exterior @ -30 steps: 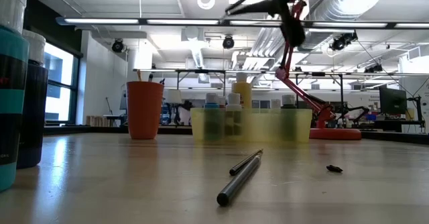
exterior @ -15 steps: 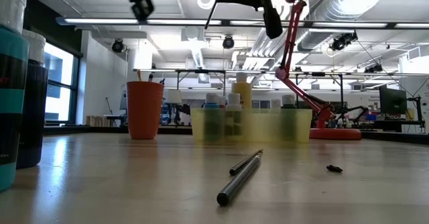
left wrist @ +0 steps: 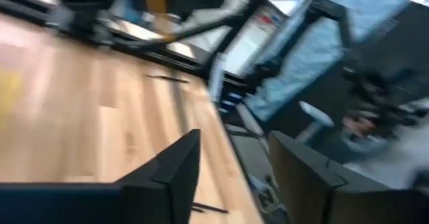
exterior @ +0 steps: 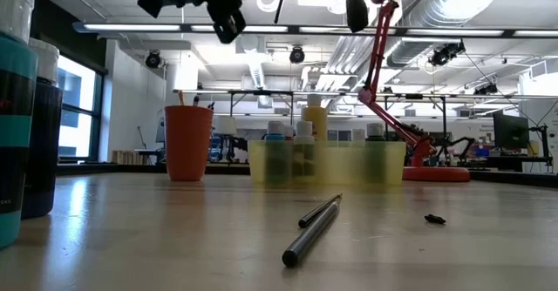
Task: Pick & Place Paint Supplies
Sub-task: Put the orange paintbrush into the orange cup
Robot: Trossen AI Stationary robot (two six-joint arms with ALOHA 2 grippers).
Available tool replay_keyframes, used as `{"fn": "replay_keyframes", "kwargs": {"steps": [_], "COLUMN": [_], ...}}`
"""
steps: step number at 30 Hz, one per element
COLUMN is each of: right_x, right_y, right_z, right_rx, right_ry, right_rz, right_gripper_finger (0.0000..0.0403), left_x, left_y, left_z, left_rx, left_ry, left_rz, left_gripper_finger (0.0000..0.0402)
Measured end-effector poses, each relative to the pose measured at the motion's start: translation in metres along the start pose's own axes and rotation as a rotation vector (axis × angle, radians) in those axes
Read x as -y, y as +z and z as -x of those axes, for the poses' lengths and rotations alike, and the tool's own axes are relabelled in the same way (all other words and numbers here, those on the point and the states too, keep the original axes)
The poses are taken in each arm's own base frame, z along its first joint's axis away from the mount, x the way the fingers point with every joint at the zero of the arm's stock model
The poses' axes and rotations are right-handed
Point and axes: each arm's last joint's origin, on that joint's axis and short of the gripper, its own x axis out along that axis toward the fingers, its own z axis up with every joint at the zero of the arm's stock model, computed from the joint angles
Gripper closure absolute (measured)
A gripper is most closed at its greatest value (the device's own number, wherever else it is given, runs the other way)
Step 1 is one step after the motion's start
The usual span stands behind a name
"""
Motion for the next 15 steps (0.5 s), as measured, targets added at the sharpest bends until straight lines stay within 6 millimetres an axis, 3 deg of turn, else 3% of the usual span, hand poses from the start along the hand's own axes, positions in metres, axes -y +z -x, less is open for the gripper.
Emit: {"fn": "replay_keyframes", "kwargs": {"steps": [5,15], "right_x": [-0.0030,-0.0037], "right_y": [0.0023,0.0032], "right_z": [0.0000,-0.0002], "right_rx": [0.010,0.016], "right_ry": [0.046,0.060], "right_rz": [0.032,0.059], "right_gripper_finger": [0.0400,0.0400], "left_x": [-0.0058,-0.0026], "left_y": [0.0020,0.0068], "left_z": [-0.0057,-0.0101], "left_rx": [0.080,0.178], "left_ry": [0.147,0.248], "left_rz": [-0.006,-0.021], "left_gripper_finger": [0.0182,0.0176]}}
